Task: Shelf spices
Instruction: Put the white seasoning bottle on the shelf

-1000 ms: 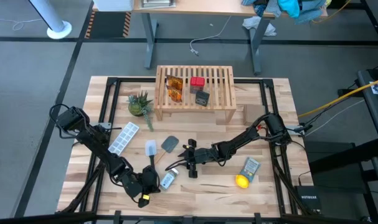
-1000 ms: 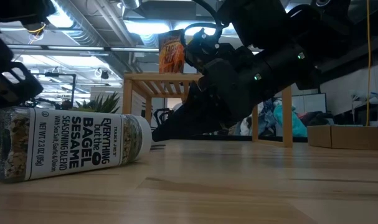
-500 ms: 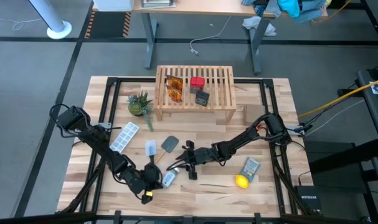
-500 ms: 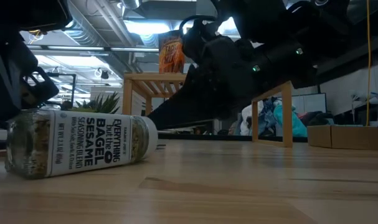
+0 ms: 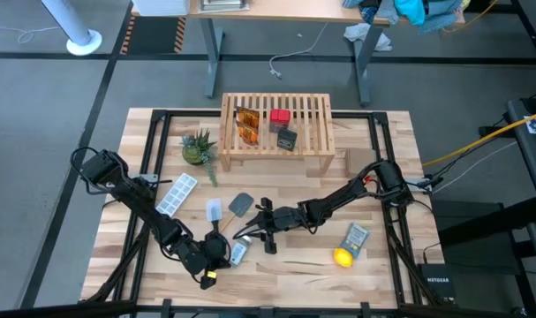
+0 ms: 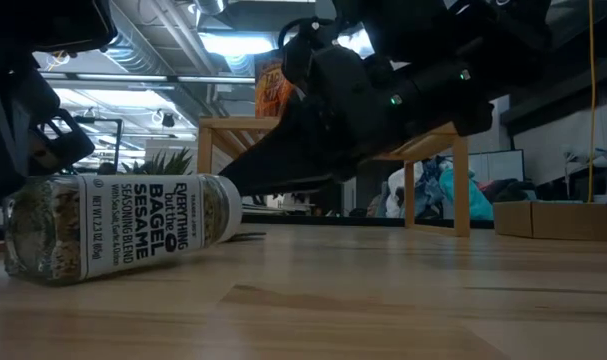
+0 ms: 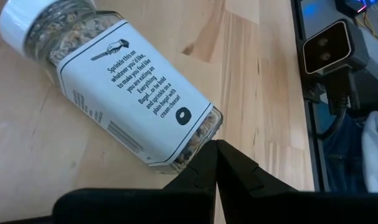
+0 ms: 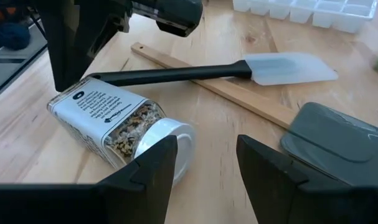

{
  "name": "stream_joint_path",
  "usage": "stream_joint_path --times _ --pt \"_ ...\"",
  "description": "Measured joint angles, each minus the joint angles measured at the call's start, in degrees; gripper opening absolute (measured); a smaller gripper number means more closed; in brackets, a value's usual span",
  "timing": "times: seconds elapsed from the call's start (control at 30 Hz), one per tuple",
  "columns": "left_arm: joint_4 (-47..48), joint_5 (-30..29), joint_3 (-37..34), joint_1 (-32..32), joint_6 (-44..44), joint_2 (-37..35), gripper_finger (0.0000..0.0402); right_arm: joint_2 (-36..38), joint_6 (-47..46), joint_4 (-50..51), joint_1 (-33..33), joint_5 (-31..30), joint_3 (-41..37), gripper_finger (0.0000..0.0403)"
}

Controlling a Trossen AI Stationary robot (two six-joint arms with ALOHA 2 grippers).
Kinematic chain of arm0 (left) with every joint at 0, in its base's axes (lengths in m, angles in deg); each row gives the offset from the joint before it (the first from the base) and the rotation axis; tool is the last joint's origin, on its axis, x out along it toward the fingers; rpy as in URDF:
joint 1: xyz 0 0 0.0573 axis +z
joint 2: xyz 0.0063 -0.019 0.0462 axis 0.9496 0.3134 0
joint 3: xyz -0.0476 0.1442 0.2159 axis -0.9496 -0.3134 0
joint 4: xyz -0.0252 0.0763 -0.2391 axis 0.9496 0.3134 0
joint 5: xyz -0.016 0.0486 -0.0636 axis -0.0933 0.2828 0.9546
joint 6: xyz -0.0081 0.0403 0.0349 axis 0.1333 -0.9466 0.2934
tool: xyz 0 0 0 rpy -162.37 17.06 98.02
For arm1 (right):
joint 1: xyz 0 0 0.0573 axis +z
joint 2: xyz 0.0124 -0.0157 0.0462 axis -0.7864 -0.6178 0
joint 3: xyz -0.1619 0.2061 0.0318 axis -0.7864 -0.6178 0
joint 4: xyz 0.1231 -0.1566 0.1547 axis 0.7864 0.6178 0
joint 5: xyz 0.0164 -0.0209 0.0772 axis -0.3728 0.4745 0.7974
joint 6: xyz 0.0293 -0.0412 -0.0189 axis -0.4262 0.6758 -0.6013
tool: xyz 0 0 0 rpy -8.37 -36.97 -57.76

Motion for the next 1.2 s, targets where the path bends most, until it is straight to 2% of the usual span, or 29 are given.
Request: stream_joint_path --times 0.37,0.8,0.87,0.97,1.03,1.2 --pt "2.03 0.17 0.05 1.3 -1.52 -0.09 0.0 0.0 -1.98 -3.28 -0.04 1.27 0.1 0.0178" --pt "3.14 -0.15 -0.05 1.33 -1.51 0.03 0.0 0.2 -5.06 -8.03 -0.02 6.37 0.32 0.0178" --pt "4.45 -1.63 -0.14 1.4 -1.48 0.08 0.0 0.28 -5.7 -10.12 0.09 8.31 0.44 0.0179" --pt "7.81 -6.94 -0.39 2.0 0.35 0.26 0.0 0.25 -6.21 -11.41 0.89 12.01 0.66 0.0179" --pt "8.75 -8.32 -0.24 2.48 1.92 0.2 0.0 0.19 -5.85 -10.24 1.76 12.98 1.15 0.0179" --pt "8.24 -4.94 -0.22 2.59 1.58 0.15 0.0 -0.2 -2.87 -5.0 2.19 10.08 2.66 0.0179"
